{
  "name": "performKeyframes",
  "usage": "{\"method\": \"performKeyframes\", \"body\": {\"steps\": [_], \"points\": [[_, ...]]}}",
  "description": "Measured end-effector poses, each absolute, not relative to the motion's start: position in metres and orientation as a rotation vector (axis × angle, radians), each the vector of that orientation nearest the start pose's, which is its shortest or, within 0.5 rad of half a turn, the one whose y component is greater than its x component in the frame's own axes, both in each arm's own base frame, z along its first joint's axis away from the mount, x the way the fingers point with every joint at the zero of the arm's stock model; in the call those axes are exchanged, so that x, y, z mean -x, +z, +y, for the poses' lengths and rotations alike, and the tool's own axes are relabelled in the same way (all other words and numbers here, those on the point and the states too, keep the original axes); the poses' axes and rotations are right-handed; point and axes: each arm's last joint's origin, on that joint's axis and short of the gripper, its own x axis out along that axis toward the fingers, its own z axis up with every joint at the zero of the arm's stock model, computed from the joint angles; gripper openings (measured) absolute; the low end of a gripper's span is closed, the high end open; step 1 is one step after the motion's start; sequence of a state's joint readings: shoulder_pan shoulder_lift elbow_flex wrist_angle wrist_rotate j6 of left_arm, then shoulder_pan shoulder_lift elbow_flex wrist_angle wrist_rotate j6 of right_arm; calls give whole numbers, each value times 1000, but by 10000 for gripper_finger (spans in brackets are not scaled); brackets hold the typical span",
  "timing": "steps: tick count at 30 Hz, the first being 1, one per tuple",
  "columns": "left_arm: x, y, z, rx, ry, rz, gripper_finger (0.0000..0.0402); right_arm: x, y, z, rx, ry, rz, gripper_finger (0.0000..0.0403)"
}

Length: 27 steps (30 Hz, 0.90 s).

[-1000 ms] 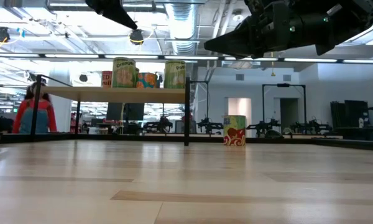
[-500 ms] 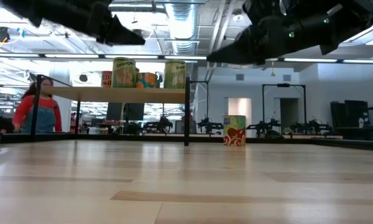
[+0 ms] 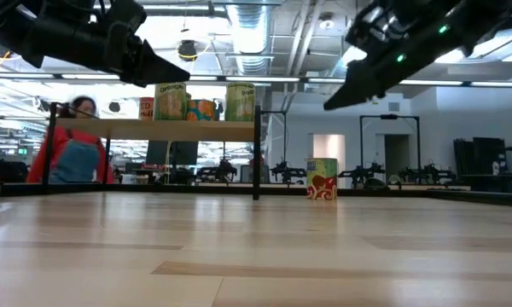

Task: Pick and place cans onto a shelf
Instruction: Put the canned spaghetti sauce on the shelf

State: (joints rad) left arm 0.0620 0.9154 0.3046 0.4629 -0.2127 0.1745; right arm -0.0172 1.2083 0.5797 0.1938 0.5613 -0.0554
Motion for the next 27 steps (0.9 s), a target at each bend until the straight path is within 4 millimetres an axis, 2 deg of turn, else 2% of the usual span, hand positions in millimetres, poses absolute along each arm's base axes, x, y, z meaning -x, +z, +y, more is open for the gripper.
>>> {"method": "performKeyframes", "body": {"steps": [8, 16, 21, 27], "points": [[-189, 210, 17, -183, 258, 146, 0, -252, 196, -78, 111, -578, 613, 147], [-189, 209, 14, -195, 240, 149, 0, -273, 187, -111, 137, -599, 819, 205], [-189, 209, 14, -196, 240, 150, 0, -284, 179, -120, 130, -591, 944, 200], [-189, 209, 14, -193, 241, 154, 0, -296, 173, -131, 149, -600, 987, 146]]}}
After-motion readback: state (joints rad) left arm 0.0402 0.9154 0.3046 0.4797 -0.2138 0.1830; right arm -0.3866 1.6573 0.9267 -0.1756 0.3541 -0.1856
